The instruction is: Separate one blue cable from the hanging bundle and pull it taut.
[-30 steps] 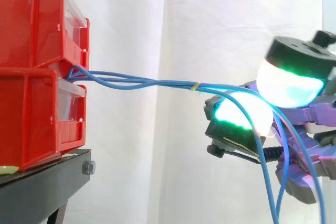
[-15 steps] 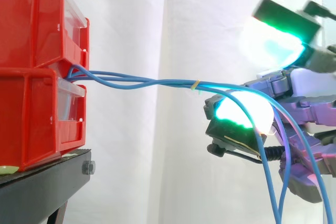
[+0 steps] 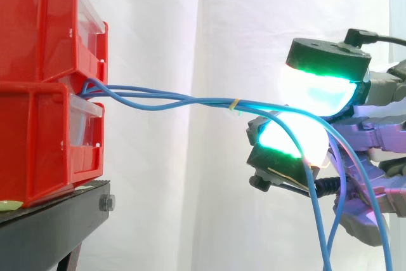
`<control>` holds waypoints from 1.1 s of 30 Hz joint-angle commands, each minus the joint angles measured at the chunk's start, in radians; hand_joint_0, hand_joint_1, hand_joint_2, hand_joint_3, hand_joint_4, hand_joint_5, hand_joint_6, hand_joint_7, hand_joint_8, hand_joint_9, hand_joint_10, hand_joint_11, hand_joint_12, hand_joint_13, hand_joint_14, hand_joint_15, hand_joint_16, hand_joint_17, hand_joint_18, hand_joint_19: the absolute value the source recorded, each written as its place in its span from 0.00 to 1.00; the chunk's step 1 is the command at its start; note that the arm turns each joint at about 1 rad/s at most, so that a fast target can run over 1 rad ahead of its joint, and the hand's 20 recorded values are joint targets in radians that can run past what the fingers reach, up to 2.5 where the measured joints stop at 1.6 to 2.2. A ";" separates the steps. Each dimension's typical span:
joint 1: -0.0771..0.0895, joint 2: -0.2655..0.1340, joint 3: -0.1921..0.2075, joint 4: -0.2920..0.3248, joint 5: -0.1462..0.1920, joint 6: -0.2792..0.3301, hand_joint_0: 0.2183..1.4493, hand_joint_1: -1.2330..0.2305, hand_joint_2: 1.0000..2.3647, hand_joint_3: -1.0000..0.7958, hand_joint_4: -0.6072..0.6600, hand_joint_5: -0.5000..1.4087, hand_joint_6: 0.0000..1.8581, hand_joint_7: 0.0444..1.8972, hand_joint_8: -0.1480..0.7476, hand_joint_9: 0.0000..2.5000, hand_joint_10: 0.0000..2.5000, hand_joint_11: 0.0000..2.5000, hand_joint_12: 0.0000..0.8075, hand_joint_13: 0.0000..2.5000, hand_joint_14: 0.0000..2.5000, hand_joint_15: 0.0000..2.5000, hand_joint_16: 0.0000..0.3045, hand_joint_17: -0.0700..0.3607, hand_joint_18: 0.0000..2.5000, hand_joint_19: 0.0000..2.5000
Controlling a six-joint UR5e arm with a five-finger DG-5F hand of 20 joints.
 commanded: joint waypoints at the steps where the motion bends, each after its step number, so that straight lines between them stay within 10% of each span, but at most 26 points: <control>1: 0.000 0.000 -0.001 0.000 0.000 0.000 0.43 0.36 0.01 0.41 0.44 0.34 0.27 0.70 0.28 0.84 0.01 0.25 0.33 0.57 0.01 0.30 0.13 0.37 0.37 0.34; 25: 0.005 0.009 0.000 0.000 0.000 -0.005 0.38 0.12 0.00 0.28 0.43 0.34 0.27 0.70 0.29 0.82 0.01 0.26 0.32 0.56 0.01 0.30 0.13 0.36 0.37 0.33; 27: 0.005 0.012 -0.001 0.000 0.002 -0.003 0.21 0.22 0.00 0.28 0.47 0.34 0.27 0.70 0.29 0.84 0.01 0.24 0.35 0.57 0.01 0.29 0.15 0.40 0.39 0.32; 33: 0.005 0.014 0.000 -0.018 0.000 -0.003 0.21 0.65 0.00 0.28 0.48 0.35 0.27 0.70 0.27 0.85 0.01 0.22 0.33 0.58 0.01 0.28 0.16 0.41 0.40 0.32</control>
